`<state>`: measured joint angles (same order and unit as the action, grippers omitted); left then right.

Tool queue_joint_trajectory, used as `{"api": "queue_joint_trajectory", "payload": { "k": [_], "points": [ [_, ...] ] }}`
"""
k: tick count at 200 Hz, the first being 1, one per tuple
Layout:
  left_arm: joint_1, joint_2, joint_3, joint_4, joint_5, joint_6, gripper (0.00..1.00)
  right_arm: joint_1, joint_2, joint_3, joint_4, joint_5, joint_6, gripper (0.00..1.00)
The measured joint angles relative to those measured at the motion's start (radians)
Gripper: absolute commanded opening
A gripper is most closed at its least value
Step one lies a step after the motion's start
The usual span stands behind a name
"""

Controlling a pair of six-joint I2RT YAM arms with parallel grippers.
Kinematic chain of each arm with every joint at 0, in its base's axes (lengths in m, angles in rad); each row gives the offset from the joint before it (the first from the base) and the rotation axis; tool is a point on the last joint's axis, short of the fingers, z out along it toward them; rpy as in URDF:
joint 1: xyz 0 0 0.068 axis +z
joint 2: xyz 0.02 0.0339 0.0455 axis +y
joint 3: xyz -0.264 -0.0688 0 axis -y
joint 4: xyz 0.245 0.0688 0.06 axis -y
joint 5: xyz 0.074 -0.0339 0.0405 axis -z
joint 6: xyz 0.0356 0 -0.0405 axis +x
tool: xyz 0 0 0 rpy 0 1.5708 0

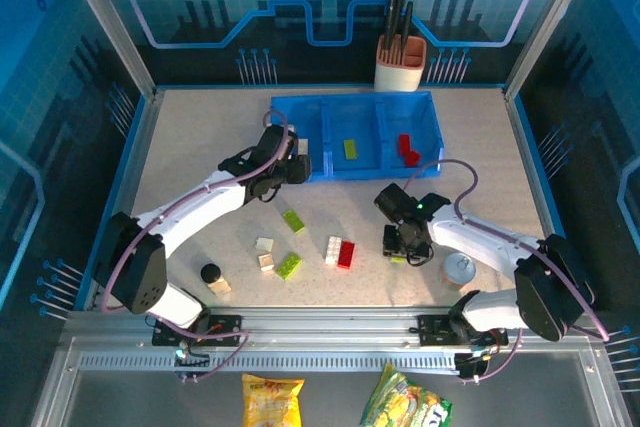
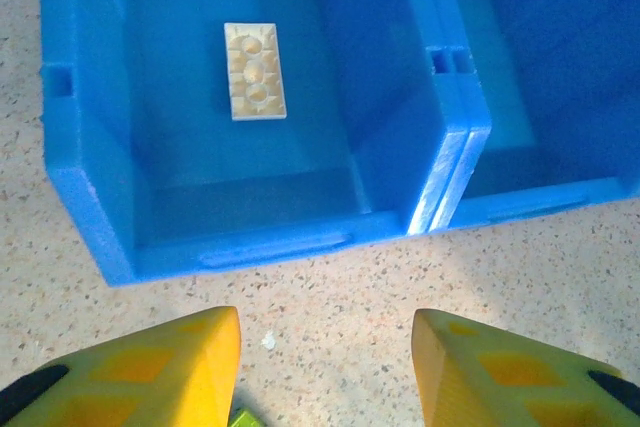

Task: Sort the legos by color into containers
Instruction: Pick up the lego from the bottom-right of the table, then place the lego in the container.

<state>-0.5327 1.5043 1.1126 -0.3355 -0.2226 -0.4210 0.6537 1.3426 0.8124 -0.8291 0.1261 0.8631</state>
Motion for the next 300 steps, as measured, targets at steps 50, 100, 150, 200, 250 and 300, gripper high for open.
{"api": "queue_joint_trajectory", "payload": {
  "k": [50, 100, 150, 200, 250, 300],
  "points": [
    [0.014, -0.069, -0.065, -0.024, 0.013, -0.001, 0.50, 0.000, 0.130, 0.201, -0.042, 0.044, -0.155, 0.35],
    [0.023, -0.150, -0.153, -0.051, 0.034, -0.027, 0.51, -0.005, 0.288, 0.405, -0.081, 0.073, -0.282, 0.34],
    [0.023, -0.220, -0.230, -0.076, 0.048, -0.056, 0.52, -0.040, 0.437, 0.611, -0.117, 0.072, -0.376, 0.34],
    [0.023, -0.277, -0.281, -0.092, 0.048, -0.079, 0.53, -0.089, 0.573, 0.824, -0.158, 0.076, -0.439, 0.35],
    [0.023, -0.311, -0.312, -0.113, 0.048, -0.098, 0.53, -0.146, 0.708, 0.979, -0.187, 0.084, -0.477, 0.35],
    [0.023, -0.329, -0.314, -0.131, 0.048, -0.105, 0.53, -0.185, 0.843, 1.131, -0.212, 0.114, -0.481, 0.35]
  ]
}}
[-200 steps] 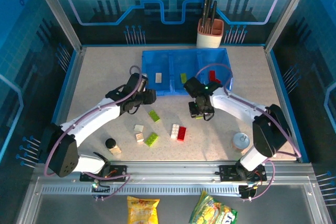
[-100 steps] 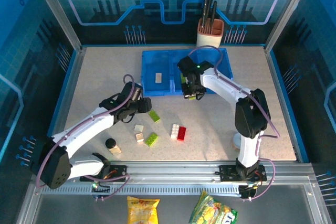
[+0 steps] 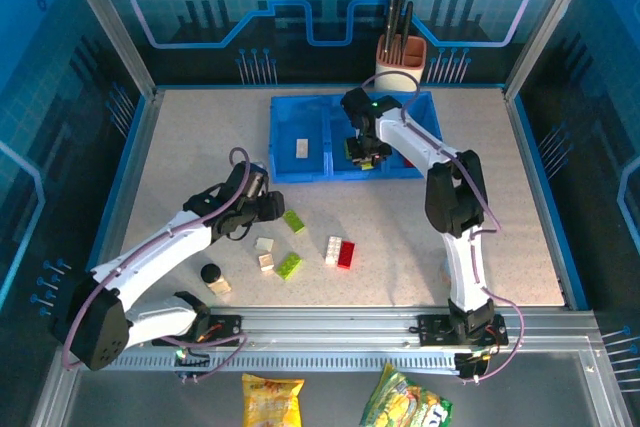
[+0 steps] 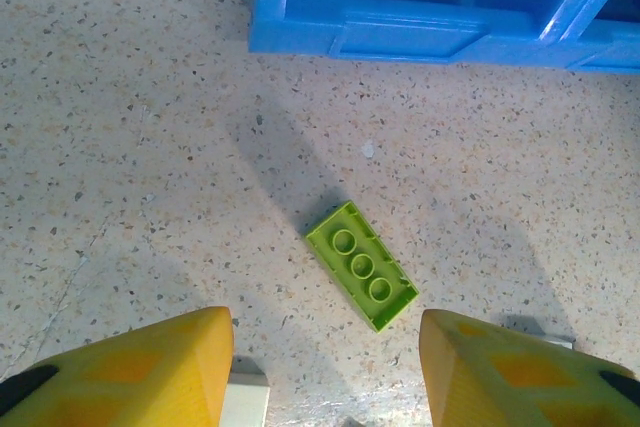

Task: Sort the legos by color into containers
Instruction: Place the lego in the container.

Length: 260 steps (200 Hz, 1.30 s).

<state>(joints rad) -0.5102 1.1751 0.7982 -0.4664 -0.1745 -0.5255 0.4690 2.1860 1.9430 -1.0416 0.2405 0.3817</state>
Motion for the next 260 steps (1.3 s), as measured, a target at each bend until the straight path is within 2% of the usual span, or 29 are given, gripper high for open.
{"api": "queue_joint_trajectory", "payload": {
  "k": [102, 180, 260],
  "points": [
    [0.000, -0.039, -0.015, -0.023, -0.004, 0.000, 0.54, -0.005, 0.239, 0.282, -0.077, 0.110, 0.033, 0.37],
    [0.000, -0.040, -0.016, -0.027, -0.008, 0.000, 0.54, -0.006, 0.284, 0.317, -0.095, 0.146, 0.040, 0.45],
    [0.001, -0.026, -0.016, -0.024, -0.010, 0.000, 0.54, -0.005, 0.283, 0.317, -0.097, 0.146, 0.040, 0.45]
  ]
}}
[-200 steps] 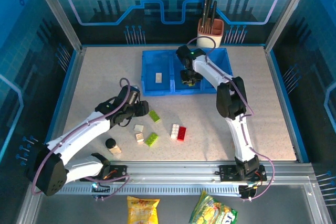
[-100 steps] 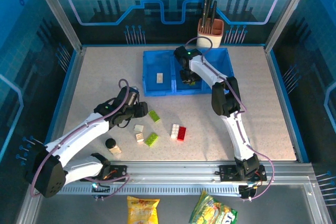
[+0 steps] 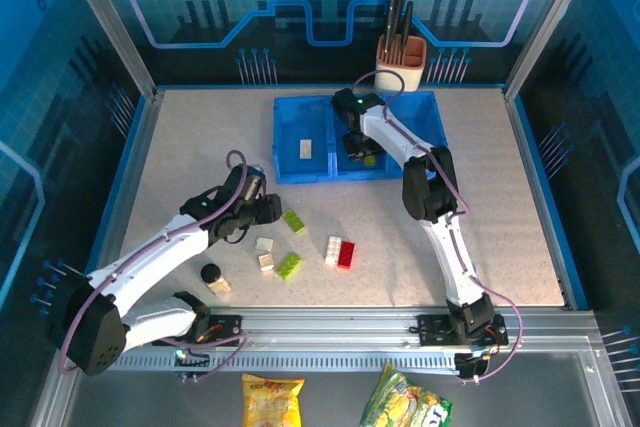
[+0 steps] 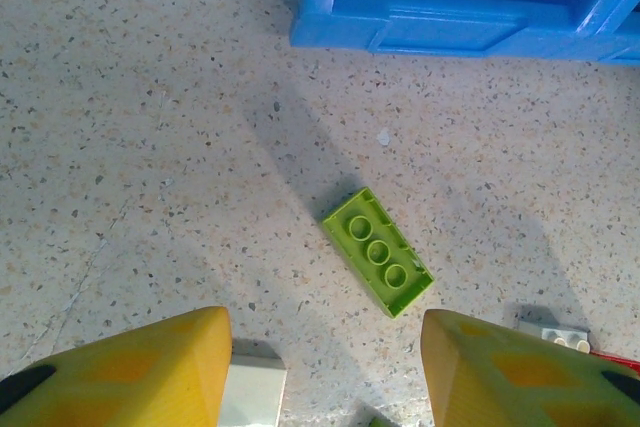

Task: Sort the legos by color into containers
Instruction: Place the lego in the container.

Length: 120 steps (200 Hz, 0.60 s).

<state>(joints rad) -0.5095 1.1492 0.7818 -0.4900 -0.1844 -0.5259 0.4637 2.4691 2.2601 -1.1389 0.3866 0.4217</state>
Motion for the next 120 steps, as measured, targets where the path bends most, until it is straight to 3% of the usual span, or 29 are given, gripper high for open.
{"api": "queue_joint_trajectory", "payload": {
  "k": [53, 120],
  "points": [
    [0.000, 0.045, 0.000, 0.000, 0.019, 0.000, 0.54, 0.003, -0.052, -0.010, -0.021, -0.001, 0.000, 0.45],
    [0.000, 0.128, 0.027, -0.003, 0.051, 0.000, 0.54, 0.026, -0.270, -0.158, -0.005, -0.013, 0.007, 0.45]
  ]
}}
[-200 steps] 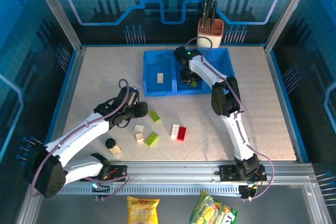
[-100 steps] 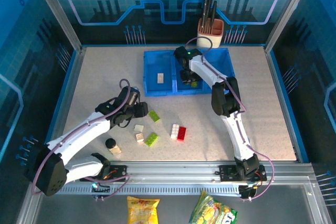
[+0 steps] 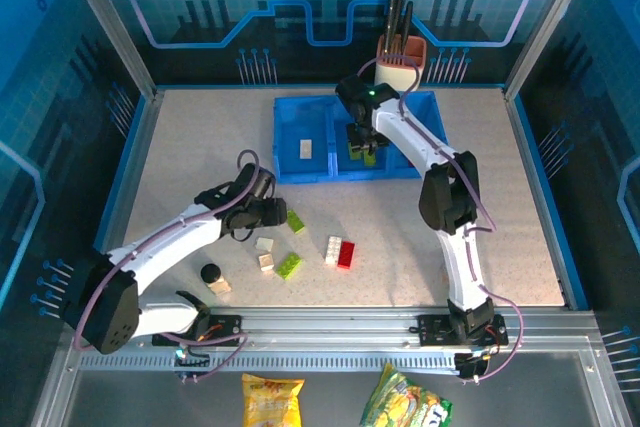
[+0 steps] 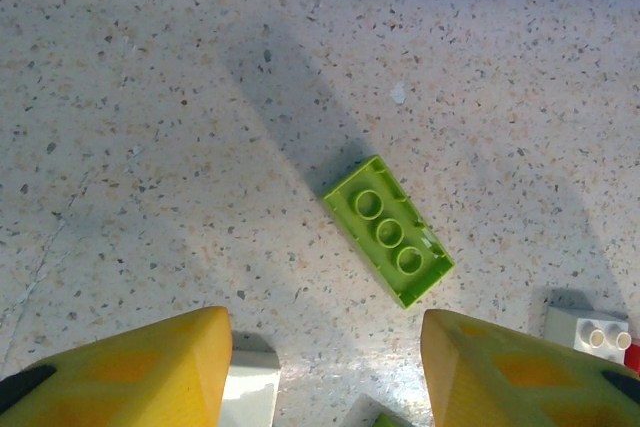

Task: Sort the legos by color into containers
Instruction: Place the lego in the container.

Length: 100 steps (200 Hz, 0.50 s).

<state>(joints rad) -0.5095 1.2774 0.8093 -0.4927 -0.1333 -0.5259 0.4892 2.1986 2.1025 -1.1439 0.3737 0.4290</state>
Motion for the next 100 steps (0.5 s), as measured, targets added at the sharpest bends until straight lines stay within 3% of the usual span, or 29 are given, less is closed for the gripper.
{"api": "queue_joint_trajectory", "payload": {
  "k": [100],
  "points": [
    [0.000, 0.133, 0.104, -0.019, 0.010, -0.035, 0.55, 0.019, -0.309, -0.369, 0.077, -0.016, 0.031, 0.45]
  ]
}}
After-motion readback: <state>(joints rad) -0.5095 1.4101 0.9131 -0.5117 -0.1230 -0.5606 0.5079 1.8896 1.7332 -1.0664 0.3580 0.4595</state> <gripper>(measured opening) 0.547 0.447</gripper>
